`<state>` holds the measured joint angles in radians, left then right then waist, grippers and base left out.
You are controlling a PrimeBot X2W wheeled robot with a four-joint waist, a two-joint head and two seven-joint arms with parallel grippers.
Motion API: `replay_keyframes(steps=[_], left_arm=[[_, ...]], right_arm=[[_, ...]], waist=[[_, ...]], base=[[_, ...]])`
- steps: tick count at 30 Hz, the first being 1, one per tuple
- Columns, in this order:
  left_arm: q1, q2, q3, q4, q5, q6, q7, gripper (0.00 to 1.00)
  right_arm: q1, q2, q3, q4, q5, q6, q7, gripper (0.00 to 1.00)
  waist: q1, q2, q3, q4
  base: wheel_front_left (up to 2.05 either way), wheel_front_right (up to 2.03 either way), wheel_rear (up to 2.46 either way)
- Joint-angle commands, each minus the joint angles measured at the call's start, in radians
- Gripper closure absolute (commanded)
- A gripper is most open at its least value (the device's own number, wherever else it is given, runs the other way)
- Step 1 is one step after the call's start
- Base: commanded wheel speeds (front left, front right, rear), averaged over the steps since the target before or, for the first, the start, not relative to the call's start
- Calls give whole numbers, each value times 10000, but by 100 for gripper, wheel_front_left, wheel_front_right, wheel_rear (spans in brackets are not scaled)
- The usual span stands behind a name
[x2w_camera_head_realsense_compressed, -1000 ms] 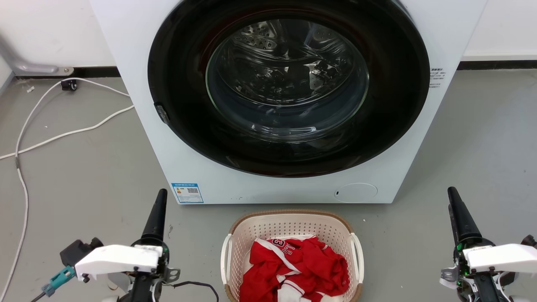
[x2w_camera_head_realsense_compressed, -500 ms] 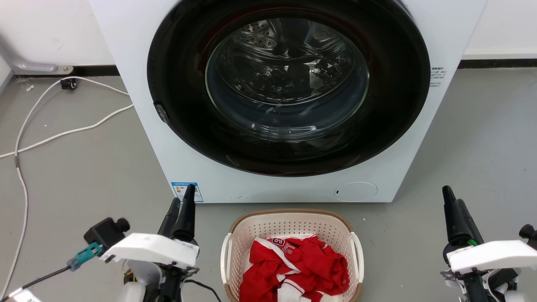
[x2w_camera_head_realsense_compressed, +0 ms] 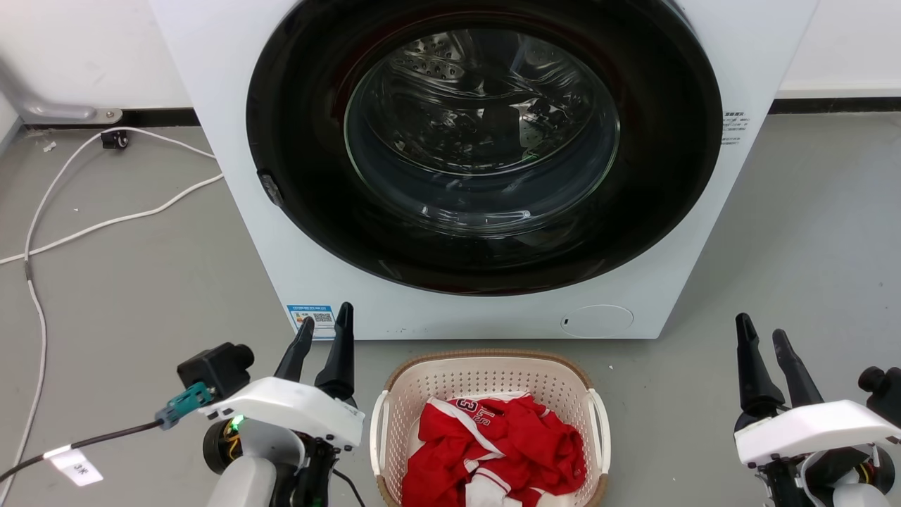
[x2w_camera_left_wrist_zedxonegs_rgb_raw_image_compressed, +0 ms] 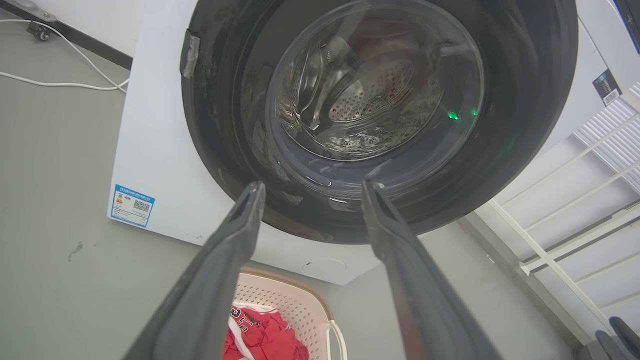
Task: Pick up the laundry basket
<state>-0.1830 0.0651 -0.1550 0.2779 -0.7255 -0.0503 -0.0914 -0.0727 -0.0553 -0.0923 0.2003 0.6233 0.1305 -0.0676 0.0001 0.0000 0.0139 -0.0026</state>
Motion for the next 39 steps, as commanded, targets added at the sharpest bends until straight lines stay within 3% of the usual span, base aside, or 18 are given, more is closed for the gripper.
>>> replay_keyframes(steps=[1,24,39], left_arm=[[-323,99,-146,-33,455,105,-116,0],[-372,361,-818,301,2792,880,-726,0],[-208,331,-1065,393,3977,962,-1081,0]], right_arm=[[-216,1,18,-137,-519,2,-103,0],[-212,-35,384,-136,-3407,1,-422,0],[-41,-10,476,-259,-4800,2,-505,0]], waist=[[-1,0,-6,-2],[-1,0,9,73],[-1,0,-17,114]], base=[[0,0,0],[0,0,0],[0,0,0]])
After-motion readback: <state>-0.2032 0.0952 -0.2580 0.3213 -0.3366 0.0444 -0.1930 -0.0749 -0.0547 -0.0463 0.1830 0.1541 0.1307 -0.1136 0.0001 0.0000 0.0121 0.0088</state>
